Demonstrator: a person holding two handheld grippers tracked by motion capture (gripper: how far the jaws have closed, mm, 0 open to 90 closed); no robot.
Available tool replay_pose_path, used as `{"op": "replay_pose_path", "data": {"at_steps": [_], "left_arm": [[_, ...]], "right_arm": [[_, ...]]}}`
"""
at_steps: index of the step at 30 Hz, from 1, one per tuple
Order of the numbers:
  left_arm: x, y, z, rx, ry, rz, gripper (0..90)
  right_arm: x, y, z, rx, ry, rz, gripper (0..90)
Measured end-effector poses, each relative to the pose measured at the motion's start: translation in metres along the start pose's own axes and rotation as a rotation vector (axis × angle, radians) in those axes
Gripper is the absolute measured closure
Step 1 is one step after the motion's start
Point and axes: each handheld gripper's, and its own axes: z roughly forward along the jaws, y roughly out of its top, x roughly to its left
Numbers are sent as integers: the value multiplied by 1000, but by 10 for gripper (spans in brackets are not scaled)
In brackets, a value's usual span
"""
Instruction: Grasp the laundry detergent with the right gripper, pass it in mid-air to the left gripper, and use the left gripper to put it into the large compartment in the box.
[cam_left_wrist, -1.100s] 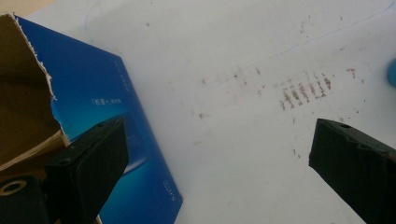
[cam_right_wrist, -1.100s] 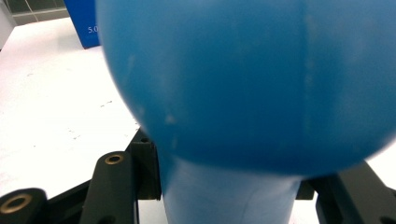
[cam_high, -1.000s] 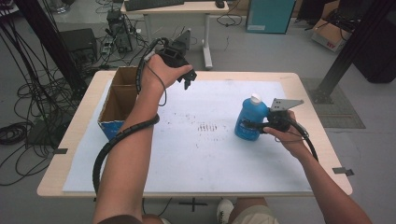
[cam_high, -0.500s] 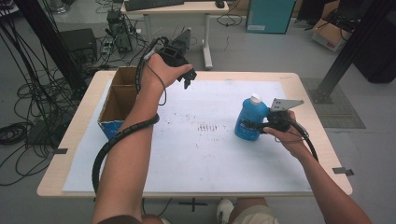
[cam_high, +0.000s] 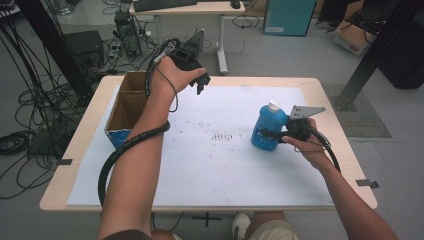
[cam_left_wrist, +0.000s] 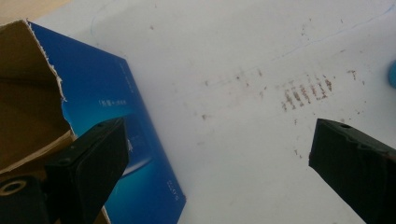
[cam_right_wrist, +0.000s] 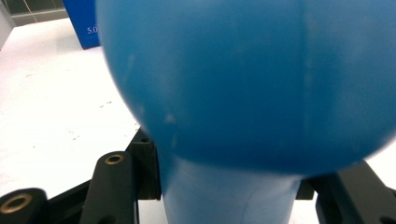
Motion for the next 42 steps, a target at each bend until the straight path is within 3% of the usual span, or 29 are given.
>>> {"op": "replay_pose_path", "data": {"at_steps": [22, 28, 32, 38, 40, 42], "left_arm": [[1, 2, 0, 9, -16, 33, 53], [4, 1, -4, -1, -29, 64, 54], [7, 0, -10, -21, -32, 111, 55], [7, 3, -18, -34, -40, 161, 54], [9, 3, -25, -26, -38, 203, 53], [8, 3, -27, -41, -46, 203, 54]], "right_arm": [[3, 0, 0, -1, -22, 10, 446], [2, 3, 0, 11, -22, 19, 447], [2, 8, -2, 32, -25, 41, 447], [3, 27, -6, 36, -13, 54, 446], [5, 35, -6, 38, -12, 46, 446], [5, 40, -6, 37, -13, 48, 446]]}}
